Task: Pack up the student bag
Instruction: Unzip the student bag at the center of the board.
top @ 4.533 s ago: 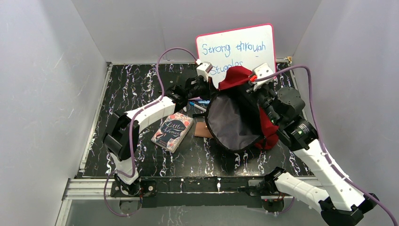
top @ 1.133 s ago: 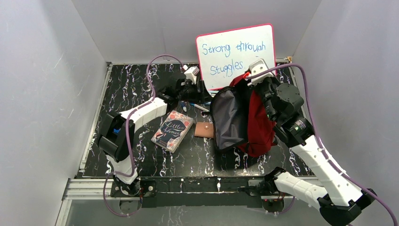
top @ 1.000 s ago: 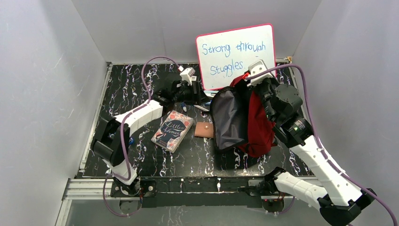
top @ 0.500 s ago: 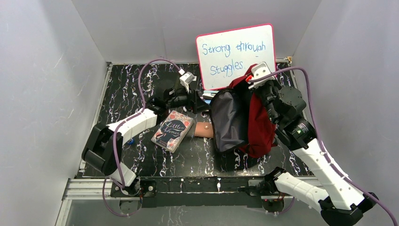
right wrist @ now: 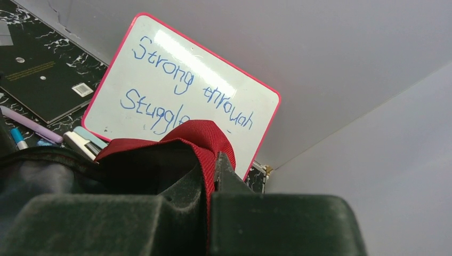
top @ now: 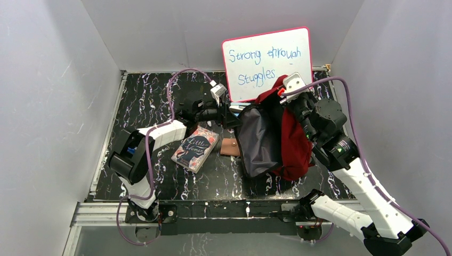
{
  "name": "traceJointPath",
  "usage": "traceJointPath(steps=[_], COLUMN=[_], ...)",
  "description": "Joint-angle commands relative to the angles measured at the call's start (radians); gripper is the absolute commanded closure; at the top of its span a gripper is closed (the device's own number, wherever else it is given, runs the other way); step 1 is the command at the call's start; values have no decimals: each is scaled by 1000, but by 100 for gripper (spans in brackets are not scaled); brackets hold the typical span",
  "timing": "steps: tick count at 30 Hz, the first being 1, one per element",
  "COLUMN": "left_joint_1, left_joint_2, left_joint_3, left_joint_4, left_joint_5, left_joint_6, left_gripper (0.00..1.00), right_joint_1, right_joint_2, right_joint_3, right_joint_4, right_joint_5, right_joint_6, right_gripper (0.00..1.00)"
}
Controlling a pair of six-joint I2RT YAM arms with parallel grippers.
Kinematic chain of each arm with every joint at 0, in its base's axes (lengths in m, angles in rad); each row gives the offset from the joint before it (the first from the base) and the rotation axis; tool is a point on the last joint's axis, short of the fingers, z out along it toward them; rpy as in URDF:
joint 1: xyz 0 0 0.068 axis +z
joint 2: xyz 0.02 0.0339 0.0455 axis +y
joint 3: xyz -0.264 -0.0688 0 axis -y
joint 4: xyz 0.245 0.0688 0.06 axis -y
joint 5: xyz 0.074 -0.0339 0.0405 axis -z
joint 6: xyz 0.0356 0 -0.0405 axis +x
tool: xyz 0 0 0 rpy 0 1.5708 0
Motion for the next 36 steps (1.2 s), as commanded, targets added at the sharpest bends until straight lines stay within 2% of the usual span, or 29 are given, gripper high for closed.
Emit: traceJointPath(steps=[1,3,4,6,8,15,21,25,31,36], left_joint_1=[0,-2,-2,-2,-2,-2,-2,-2,-1,-1], left_joint_2=[-9,-6,-5,-7,-19,-97,-153,-188,-194,-123], left_joint_3=[35,43,47,45,40,58,192,262,295,347], left_joint_4=[112,127,128,130,129,-19,-255,-348,-411,-452], left_joint_5=[83,125,148,178,187,139,-13,-79,-132,-165], left_joint_6=[-58,-82,-88,-98,-105,-16,75,113,133,99], left_gripper=[50,64,76,92,99,100,100,100,100,100], right_joint_1=[-2,-2,-1,-2,-2,-2,-3,-3,-8,-26], right_joint_2=[-25,-22,-20,-18,-12,22,69,94,110,101], right_joint_3=[30,22,15,4,7,52,144,196,173,140], right_joint_4=[81,104,115,164,176,185,150,126,88,57], right_joint_5=[7,46,69,99,115,143,72,56,191,274], right_joint_6=[5,-1,-2,-9,-16,-10,87,164,185,207], right_gripper=[100,100,100,100,100,100,100,100,100,100])
